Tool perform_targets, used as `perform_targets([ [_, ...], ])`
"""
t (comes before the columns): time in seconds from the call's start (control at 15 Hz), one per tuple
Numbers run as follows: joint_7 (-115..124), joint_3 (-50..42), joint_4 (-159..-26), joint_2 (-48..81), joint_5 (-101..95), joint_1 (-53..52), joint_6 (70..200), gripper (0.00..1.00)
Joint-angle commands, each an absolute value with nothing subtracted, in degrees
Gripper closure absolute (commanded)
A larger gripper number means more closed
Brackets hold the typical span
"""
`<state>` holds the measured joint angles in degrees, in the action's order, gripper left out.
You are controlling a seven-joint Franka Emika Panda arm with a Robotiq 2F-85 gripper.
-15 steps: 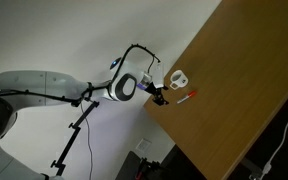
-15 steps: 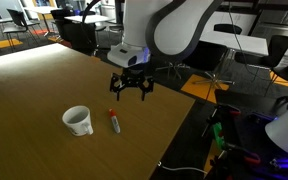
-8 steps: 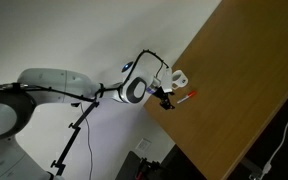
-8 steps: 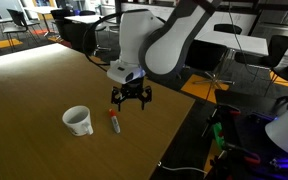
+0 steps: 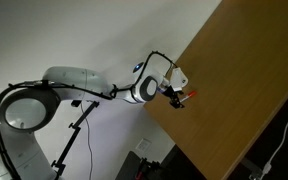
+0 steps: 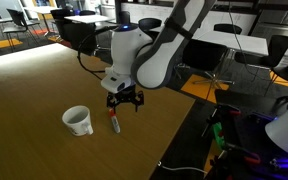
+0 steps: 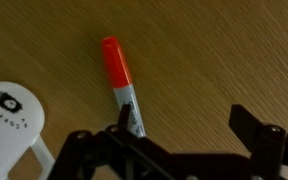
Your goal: Put the pen in the cup
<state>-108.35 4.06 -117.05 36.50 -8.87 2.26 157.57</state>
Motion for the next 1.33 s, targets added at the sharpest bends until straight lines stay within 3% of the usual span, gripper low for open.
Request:
perform_targets([
  [0.0,-104.86,3.57,-112.86,39.45,-11.63,1.45,158.72,0.0],
  [0.87,-104.15,4.12,-107.01,44.65,-12.97,0.86,156.89,0.01],
  [1.0,-104.17,4.14,-106.6,45.2,-12.99,0.83,156.86,0.26],
  [1.27,-104.24,4.17,-105.87,45.89,-12.97,0.94,156.77,0.56],
])
